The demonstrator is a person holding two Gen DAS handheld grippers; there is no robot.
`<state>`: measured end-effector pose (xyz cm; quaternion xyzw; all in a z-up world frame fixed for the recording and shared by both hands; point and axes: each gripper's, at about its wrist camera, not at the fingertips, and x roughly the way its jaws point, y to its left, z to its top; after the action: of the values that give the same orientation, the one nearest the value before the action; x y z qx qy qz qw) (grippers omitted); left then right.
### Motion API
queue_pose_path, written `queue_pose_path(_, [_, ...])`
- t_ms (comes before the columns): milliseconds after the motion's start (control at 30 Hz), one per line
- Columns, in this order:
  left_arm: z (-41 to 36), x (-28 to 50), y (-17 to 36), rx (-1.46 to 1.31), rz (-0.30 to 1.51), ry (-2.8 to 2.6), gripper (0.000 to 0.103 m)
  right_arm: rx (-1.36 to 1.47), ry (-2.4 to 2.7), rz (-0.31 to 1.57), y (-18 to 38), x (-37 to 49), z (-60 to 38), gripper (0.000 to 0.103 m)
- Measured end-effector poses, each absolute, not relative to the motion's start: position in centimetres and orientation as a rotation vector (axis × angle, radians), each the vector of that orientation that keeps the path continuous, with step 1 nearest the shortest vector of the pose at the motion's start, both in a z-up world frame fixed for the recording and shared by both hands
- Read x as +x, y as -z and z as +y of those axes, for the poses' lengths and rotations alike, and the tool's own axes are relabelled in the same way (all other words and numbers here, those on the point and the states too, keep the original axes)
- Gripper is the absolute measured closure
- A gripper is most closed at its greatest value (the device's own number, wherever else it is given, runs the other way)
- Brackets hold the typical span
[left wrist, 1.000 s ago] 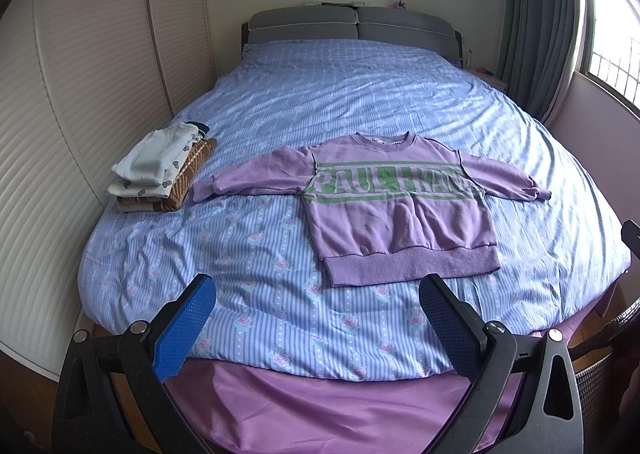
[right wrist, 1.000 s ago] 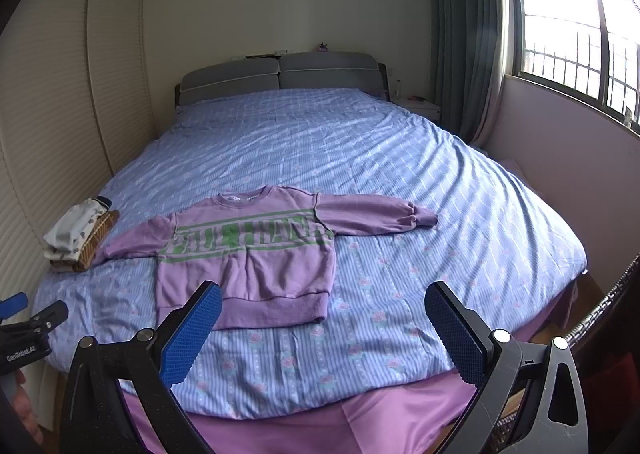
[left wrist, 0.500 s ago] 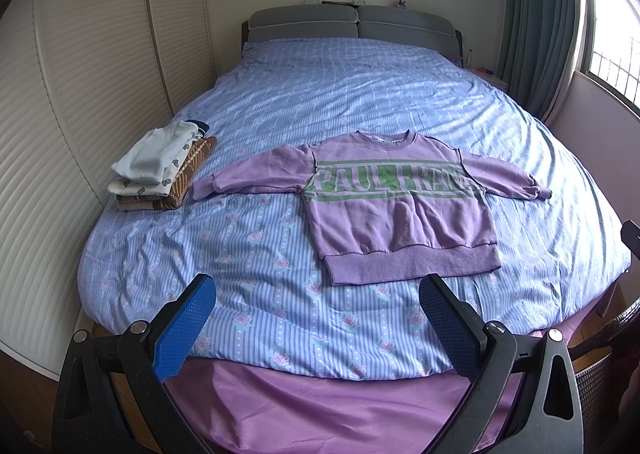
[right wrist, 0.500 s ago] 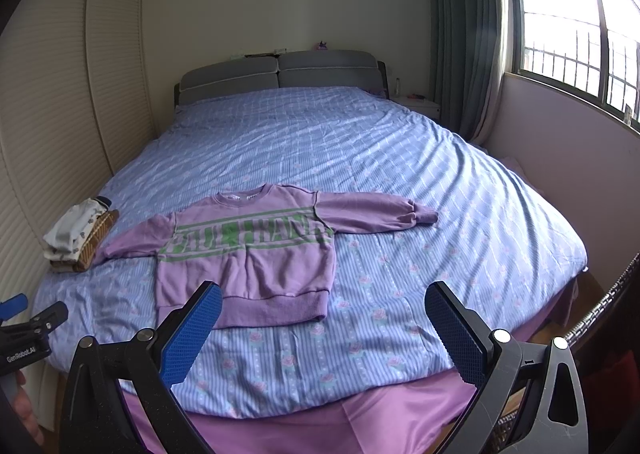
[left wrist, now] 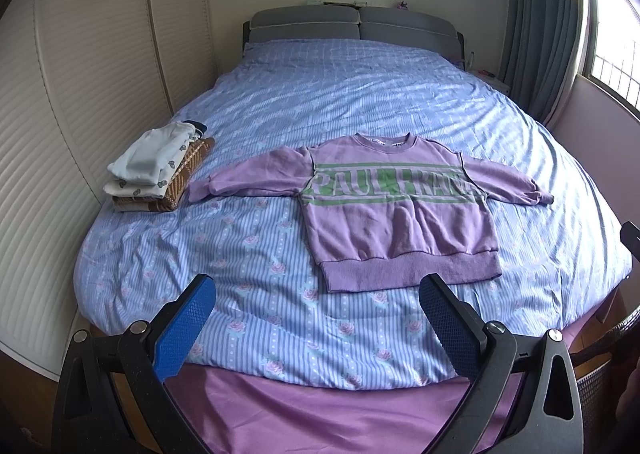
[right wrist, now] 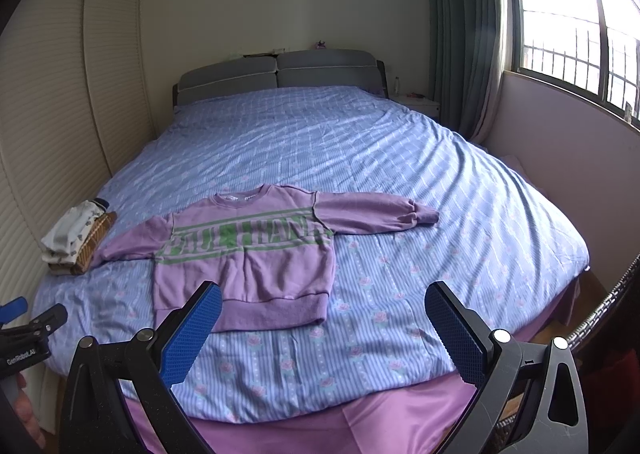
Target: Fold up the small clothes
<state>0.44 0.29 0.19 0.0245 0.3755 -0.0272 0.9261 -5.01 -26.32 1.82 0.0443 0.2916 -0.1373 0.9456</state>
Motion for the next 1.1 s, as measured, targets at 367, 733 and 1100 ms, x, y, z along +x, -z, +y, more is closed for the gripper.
queue_pose_path(367, [-7.2,7.9,-1.1,0.062,0.62,0.106,0.0,0.252,0.354,0.521,-0.6,-0.3,-32.7,0.001])
queue_pose_path(733, [-20.0,19.2,1.8,0.08,0.568,0.174,0.0,0.463,0.465,0.46,3.6,8.4,-45.4,0.013])
queue_pose_path(1100, [-28.4,28.9,9.5,0.078,0.653,0.145,0.0,0.681,0.542,0.529,12.5,16.9,-56.0,0.053])
